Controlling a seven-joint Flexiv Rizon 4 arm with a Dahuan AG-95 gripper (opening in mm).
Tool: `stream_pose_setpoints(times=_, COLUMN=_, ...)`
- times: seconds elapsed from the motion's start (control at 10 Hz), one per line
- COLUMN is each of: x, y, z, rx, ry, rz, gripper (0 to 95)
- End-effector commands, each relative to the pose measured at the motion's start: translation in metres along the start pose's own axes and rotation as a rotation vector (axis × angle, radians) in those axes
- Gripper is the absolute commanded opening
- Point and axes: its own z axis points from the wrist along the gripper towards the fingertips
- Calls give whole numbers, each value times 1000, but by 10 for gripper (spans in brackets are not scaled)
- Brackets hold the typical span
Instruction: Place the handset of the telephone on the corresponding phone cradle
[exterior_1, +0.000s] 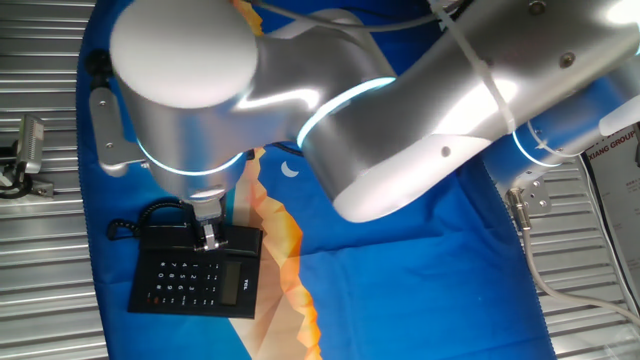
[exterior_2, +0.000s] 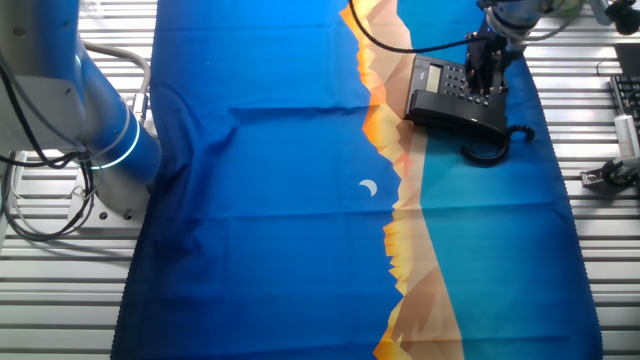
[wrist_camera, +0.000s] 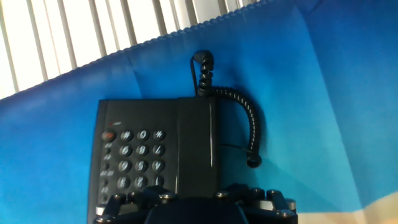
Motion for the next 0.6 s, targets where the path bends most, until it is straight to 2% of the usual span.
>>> stream_pose_setpoints(times=0.1, x=-6, y=0, z=-3, rx=-18, ry=8, rz=-4, gripper=0)
stream_pose_setpoints(times=0.6, x=-15, y=-2, z=-8, rx=-20, ry=9, rz=-10, gripper=0)
